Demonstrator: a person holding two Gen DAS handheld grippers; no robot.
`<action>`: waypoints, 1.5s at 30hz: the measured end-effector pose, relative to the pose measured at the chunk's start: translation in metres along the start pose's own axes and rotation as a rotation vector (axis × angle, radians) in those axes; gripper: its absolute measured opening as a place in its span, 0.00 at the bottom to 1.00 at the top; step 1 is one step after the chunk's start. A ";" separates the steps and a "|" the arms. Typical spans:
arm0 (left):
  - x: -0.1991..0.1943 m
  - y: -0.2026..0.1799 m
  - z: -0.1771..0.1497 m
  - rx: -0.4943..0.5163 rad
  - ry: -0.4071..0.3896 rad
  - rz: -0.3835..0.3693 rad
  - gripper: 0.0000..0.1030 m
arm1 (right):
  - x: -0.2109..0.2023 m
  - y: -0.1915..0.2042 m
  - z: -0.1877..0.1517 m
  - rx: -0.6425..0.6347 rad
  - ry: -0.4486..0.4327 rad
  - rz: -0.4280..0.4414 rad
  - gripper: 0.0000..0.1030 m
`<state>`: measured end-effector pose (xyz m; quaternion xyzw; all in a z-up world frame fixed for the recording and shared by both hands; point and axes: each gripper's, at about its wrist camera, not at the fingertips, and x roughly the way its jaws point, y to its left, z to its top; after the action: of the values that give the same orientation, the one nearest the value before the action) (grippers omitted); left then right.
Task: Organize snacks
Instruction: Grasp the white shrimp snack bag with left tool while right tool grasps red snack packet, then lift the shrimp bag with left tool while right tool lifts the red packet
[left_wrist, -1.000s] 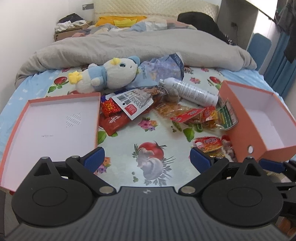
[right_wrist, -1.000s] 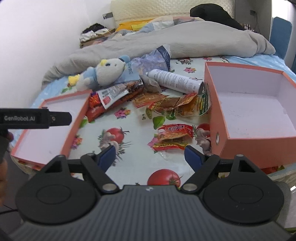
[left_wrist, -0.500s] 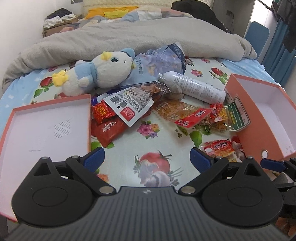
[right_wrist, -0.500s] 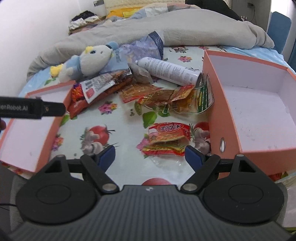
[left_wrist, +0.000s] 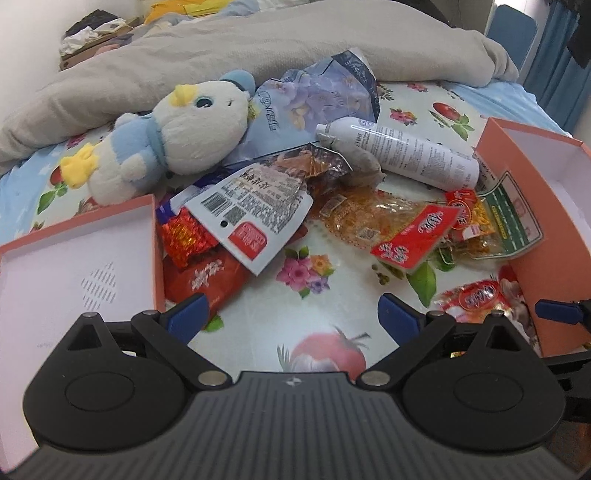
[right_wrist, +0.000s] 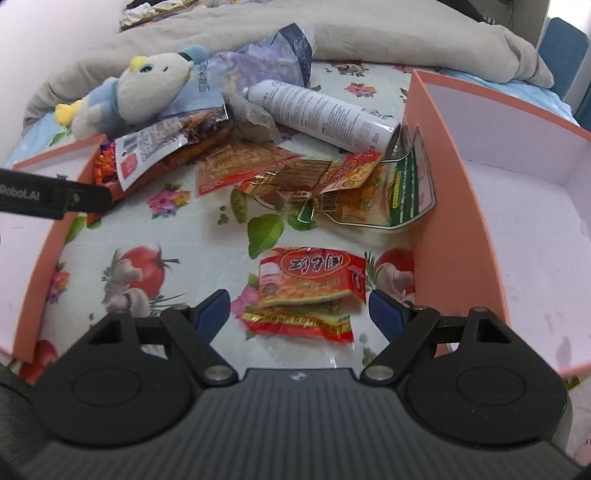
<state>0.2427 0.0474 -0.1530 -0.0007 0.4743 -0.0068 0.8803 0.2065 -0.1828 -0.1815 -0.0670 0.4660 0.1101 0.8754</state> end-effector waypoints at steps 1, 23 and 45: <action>0.005 0.000 0.003 0.011 0.001 -0.003 0.96 | 0.005 0.000 0.002 -0.012 0.007 -0.006 0.81; 0.090 0.011 0.072 0.141 -0.044 -0.020 0.89 | 0.060 -0.002 0.011 -0.030 0.102 -0.022 0.81; 0.125 0.011 0.077 0.129 -0.006 -0.040 0.41 | 0.063 -0.004 0.020 -0.024 0.072 0.030 0.52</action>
<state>0.3758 0.0566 -0.2149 0.0465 0.4700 -0.0549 0.8797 0.2572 -0.1738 -0.2226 -0.0743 0.4970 0.1262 0.8553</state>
